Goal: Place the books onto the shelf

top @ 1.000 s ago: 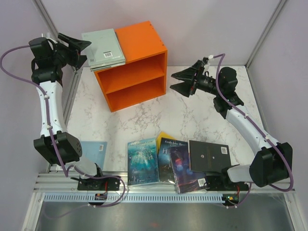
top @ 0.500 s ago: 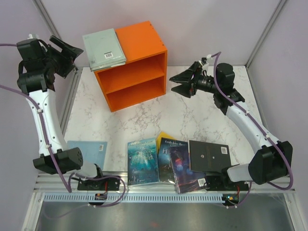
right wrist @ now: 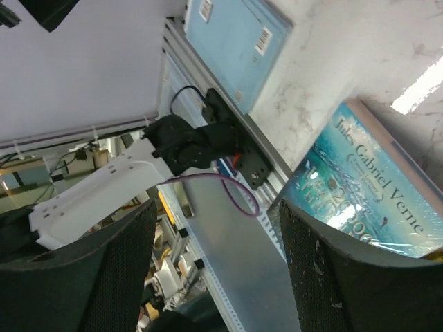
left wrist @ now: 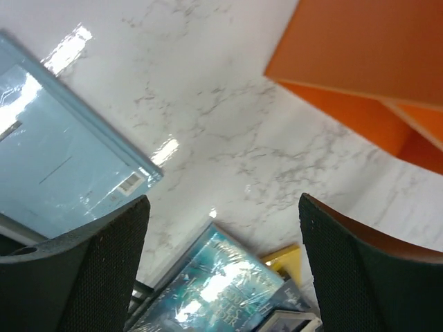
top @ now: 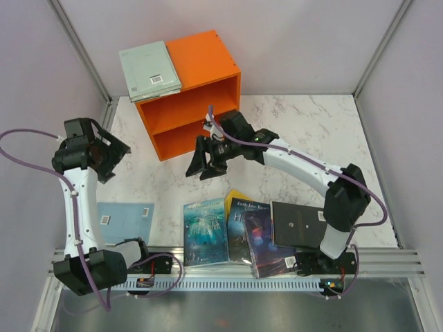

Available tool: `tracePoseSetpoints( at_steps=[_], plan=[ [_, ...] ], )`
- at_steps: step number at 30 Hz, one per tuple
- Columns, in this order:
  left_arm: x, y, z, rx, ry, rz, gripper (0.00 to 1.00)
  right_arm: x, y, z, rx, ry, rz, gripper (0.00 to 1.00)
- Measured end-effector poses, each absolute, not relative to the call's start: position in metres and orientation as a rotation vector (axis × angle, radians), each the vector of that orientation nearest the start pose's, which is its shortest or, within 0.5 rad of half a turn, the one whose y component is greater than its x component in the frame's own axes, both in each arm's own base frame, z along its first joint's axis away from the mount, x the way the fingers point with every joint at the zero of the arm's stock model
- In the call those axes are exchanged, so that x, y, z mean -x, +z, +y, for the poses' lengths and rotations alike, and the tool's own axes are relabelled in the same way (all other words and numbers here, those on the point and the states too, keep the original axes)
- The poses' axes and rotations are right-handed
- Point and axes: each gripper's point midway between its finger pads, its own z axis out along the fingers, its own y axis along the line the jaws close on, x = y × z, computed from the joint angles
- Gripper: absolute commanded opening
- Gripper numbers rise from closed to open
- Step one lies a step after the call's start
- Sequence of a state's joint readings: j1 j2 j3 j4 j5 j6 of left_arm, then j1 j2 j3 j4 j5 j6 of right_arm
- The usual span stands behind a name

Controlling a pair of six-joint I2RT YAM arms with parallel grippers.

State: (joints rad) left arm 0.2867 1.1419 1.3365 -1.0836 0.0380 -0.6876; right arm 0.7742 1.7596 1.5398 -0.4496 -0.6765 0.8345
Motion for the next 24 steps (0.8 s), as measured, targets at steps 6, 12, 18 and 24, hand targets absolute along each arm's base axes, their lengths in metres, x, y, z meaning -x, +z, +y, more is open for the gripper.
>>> tracePoseSetpoints(
  at_steps=[6, 12, 18, 24],
  plan=[
    [-0.228, 0.183, 0.033, 1.227, -0.186, 2.333, 0.84, -0.231, 0.177, 0.412, 0.395, 1.361, 2.735, 0.76],
    [-0.194, 0.144, -0.015, 1.127, -0.446, 2.391, 0.84, -0.236, 0.120, 0.376, 0.353, 1.104, 2.893, 0.76],
    [-0.171, 0.115, -0.063, 0.976, -0.726, 2.460, 0.85, -0.247, 0.081, 0.328, 0.279, 0.930, 2.990, 0.76],
    [-0.166, 0.101, -0.086, 0.911, -0.895, 2.515, 0.85, -0.243, 0.067, 0.322, 0.294, 0.912, 3.012, 0.76]
  ],
)
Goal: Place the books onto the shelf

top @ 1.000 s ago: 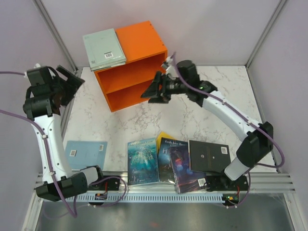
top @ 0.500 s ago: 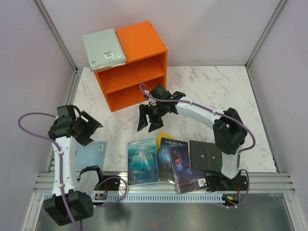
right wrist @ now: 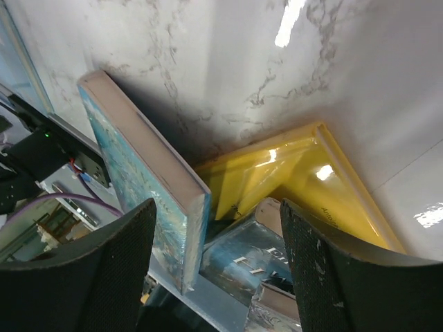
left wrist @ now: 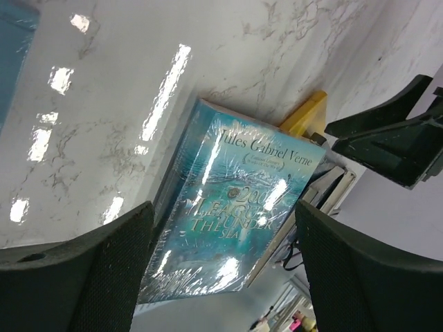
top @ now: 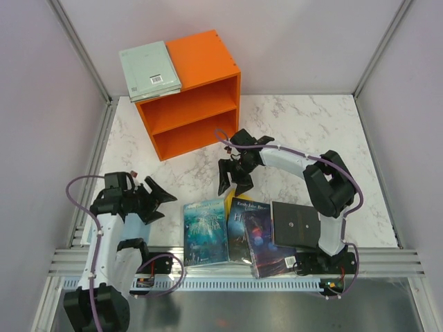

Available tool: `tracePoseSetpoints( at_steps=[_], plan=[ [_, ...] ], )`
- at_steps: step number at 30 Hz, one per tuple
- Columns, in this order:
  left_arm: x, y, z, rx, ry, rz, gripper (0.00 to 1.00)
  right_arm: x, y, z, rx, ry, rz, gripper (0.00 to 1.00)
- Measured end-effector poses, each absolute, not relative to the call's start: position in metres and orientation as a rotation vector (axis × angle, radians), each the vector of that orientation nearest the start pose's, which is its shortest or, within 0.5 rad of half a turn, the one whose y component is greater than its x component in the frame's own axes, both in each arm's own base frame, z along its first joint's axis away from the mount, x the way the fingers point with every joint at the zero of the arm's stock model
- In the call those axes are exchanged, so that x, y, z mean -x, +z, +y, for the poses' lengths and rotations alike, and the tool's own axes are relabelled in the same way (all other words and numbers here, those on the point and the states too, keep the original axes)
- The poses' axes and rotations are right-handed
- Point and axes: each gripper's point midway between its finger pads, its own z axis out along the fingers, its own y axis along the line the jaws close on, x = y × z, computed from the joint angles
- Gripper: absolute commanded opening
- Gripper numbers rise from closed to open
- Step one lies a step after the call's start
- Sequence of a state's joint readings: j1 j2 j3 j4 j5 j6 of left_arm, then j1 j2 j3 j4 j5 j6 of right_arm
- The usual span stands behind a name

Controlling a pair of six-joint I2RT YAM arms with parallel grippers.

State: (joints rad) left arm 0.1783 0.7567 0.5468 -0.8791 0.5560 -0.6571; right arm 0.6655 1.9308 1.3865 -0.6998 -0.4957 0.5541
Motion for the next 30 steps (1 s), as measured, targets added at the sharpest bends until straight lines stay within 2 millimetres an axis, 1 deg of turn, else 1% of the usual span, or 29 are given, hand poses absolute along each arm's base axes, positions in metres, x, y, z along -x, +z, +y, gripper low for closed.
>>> tracePoseSetpoints(
  at_steps=[2, 3, 5, 8, 10, 14, 17, 21, 25, 30],
  plan=[
    [-0.169, 0.102, -0.091, 0.869, -0.907, 2.525, 0.85, -0.236, 0.060, 0.320, 0.296, 0.913, 3.033, 0.76],
    [-0.168, 0.100, -0.097, 0.839, -0.908, 2.553, 0.85, -0.232, 0.057, 0.319, 0.299, 0.912, 3.045, 0.77],
    [-0.166, 0.096, -0.109, 0.772, -0.902, 2.614, 0.85, -0.230, 0.054, 0.320, 0.302, 0.918, 3.043, 0.76],
    [-0.158, 0.081, -0.129, 0.679, -0.856, 2.739, 0.85, -0.228, 0.054, 0.325, 0.310, 0.937, 3.032, 0.77],
    [-0.154, 0.067, -0.137, 0.658, -0.795, 2.819, 0.85, -0.227, 0.055, 0.330, 0.319, 0.954, 3.022, 0.77],
    [-0.155, 0.047, -0.140, 0.666, -0.710, 2.876, 0.85, -0.224, 0.058, 0.342, 0.336, 0.999, 3.000, 0.76],
    [-0.155, 0.036, -0.141, 0.679, -0.699, 2.882, 0.85, -0.222, 0.058, 0.349, 0.341, 1.036, 2.994, 0.77],
    [-0.150, 0.025, -0.141, 0.712, -0.703, 2.885, 0.85, -0.218, 0.052, 0.357, 0.352, 1.067, 3.000, 0.77],
    [-0.154, 0.026, -0.146, 0.725, -0.744, 2.868, 0.84, -0.206, 0.046, 0.363, 0.391, 1.092, 3.006, 0.77],
    [-0.158, 0.027, -0.158, 0.734, -0.880, 2.822, 0.82, -0.197, 0.043, 0.368, 0.435, 1.157, 2.984, 0.77]
  ],
)
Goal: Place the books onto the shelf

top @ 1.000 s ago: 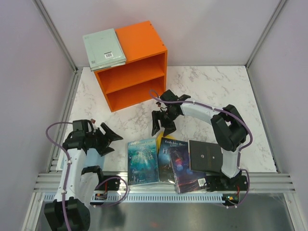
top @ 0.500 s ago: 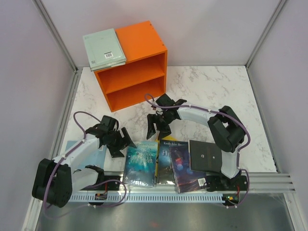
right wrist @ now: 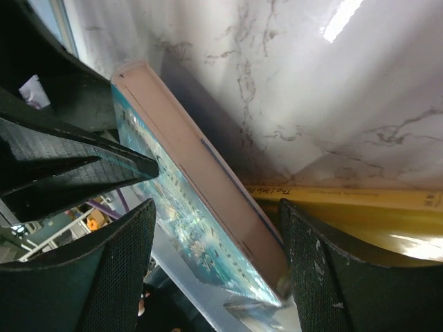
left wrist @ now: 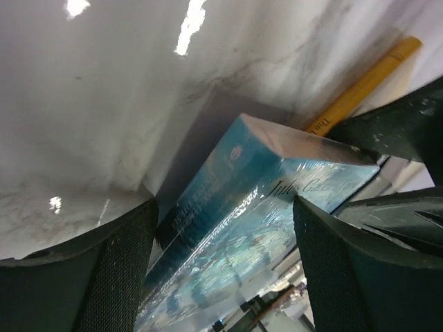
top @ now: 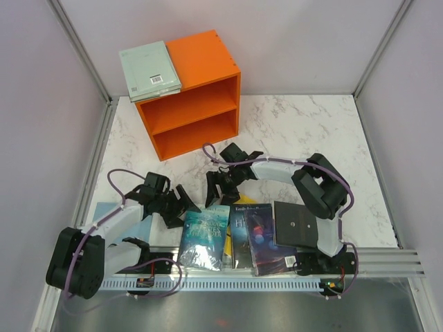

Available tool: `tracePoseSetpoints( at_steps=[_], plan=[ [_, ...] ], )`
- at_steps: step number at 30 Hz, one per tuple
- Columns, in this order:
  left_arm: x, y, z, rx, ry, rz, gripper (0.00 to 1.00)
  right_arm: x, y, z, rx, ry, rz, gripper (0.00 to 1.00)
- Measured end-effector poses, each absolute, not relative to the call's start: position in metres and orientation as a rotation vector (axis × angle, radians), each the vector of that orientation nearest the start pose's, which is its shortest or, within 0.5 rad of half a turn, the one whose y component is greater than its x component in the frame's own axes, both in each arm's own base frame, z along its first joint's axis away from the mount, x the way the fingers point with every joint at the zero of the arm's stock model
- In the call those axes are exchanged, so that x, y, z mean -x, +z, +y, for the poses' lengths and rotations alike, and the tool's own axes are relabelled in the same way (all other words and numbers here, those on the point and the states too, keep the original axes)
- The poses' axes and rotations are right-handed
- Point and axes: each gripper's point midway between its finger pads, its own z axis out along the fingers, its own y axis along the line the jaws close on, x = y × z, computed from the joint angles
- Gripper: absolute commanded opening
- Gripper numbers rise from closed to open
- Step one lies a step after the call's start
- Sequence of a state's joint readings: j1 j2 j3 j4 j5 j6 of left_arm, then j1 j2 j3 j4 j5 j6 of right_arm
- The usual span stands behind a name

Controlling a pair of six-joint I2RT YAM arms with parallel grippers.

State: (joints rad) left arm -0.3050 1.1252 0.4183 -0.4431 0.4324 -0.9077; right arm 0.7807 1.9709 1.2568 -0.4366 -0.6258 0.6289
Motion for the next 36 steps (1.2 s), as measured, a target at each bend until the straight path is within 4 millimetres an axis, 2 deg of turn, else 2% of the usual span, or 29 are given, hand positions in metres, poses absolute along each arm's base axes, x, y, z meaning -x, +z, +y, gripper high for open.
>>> tracePoseSetpoints(
  at_steps=[6, 18, 21, 22, 24, 25, 26, 33, 36],
  plan=[
    [-0.157, 0.029, -0.175, 0.723, -1.075, 2.768, 0.76, -0.189, 0.043, 0.371, 0.483, 1.313, 2.951, 0.75],
    [-0.157, 0.030, -0.184, 0.686, -1.174, 2.755, 0.72, -0.156, 0.043, 0.377, 0.698, 1.669, 2.882, 0.61],
    [-0.158, 0.030, -0.185, 0.693, -1.173, 2.749, 0.71, -0.141, 0.040, 0.381, 0.774, 1.679, 2.882, 0.46],
    [-0.159, 0.030, -0.184, 0.699, -1.169, 2.748, 0.71, -0.130, 0.038, 0.382, 0.805, 1.686, 2.904, 0.35],
    [-0.159, 0.030, -0.185, 0.707, -1.175, 2.744, 0.71, -0.110, 0.038, 0.380, 0.841, 1.723, 2.962, 0.21],
    [-0.161, 0.032, -0.186, 0.703, -1.184, 2.735, 0.71, -0.106, 0.040, 0.377, 0.820, 1.764, 2.990, 0.08],
    [-0.164, 0.033, -0.186, 0.702, -1.184, 2.722, 0.71, -0.104, 0.043, 0.376, 0.815, 1.807, 2.998, 0.02],
    [-0.165, 0.031, -0.177, 0.741, -1.087, 2.723, 0.74, -0.098, 0.046, 0.373, 0.836, 1.837, 3.007, 0.00],
    [-0.171, 0.043, -0.172, 0.716, -1.031, 2.709, 0.77, -0.099, 0.047, 0.370, 0.817, 1.813, 3.019, 0.00]
  ],
)
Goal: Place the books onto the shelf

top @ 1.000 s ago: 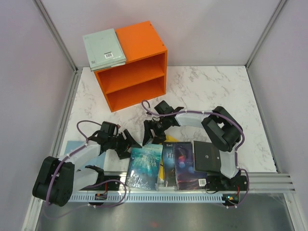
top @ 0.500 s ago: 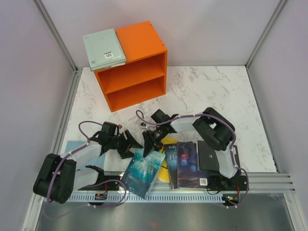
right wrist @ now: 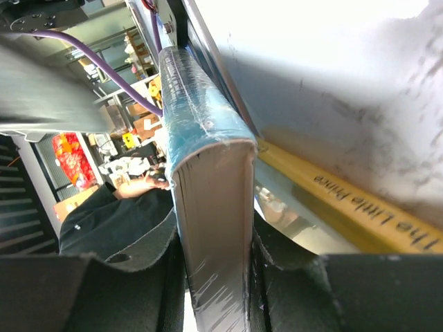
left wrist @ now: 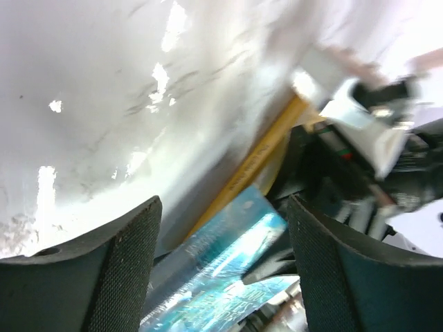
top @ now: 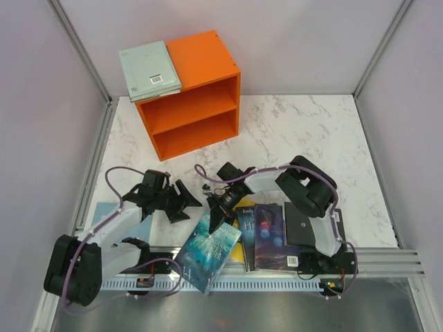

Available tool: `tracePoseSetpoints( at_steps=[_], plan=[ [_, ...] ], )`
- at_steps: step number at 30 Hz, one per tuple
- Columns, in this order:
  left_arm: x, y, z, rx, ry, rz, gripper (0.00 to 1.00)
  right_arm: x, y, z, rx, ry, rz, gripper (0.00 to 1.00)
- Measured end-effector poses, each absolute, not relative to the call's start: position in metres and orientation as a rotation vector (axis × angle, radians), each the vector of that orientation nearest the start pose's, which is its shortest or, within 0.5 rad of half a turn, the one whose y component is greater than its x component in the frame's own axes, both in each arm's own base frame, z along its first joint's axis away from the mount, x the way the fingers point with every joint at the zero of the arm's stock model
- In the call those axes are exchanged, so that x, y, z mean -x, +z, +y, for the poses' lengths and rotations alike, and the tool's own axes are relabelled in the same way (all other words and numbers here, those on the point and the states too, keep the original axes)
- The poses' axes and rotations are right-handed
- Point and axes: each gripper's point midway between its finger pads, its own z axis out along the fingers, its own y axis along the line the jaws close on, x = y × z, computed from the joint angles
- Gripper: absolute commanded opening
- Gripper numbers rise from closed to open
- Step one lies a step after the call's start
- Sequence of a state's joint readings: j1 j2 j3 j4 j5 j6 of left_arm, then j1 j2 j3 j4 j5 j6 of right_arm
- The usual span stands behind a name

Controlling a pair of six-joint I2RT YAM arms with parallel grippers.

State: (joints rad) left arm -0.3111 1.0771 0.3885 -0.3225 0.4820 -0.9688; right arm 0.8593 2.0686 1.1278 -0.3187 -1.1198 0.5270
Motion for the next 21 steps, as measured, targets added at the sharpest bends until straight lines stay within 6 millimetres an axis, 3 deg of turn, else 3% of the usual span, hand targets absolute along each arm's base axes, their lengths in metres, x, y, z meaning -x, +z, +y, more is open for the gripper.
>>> tracePoseSetpoints(
  at_steps=[4, 8, 15, 21],
  plan=[
    [-0.191, 0.078, -0.170, 0.592, -1.003, 2.614, 0.78, -0.105, 0.058, 0.368, 0.772, 1.767, 3.016, 0.00],
    [-0.205, 0.110, -0.172, 0.426, -1.013, 2.510, 0.81, -0.121, 0.081, 0.366, 0.727, 1.714, 2.969, 0.00],
    [-0.198, 0.133, -0.178, 0.173, -1.077, 2.418, 0.83, -0.155, 0.137, 0.380, 0.755, 1.708, 2.762, 0.00],
    [-0.189, 0.170, -0.197, -0.079, -1.268, 2.246, 0.83, -0.169, 0.181, 0.371, 0.735, 1.771, 2.639, 0.00]
  ],
)
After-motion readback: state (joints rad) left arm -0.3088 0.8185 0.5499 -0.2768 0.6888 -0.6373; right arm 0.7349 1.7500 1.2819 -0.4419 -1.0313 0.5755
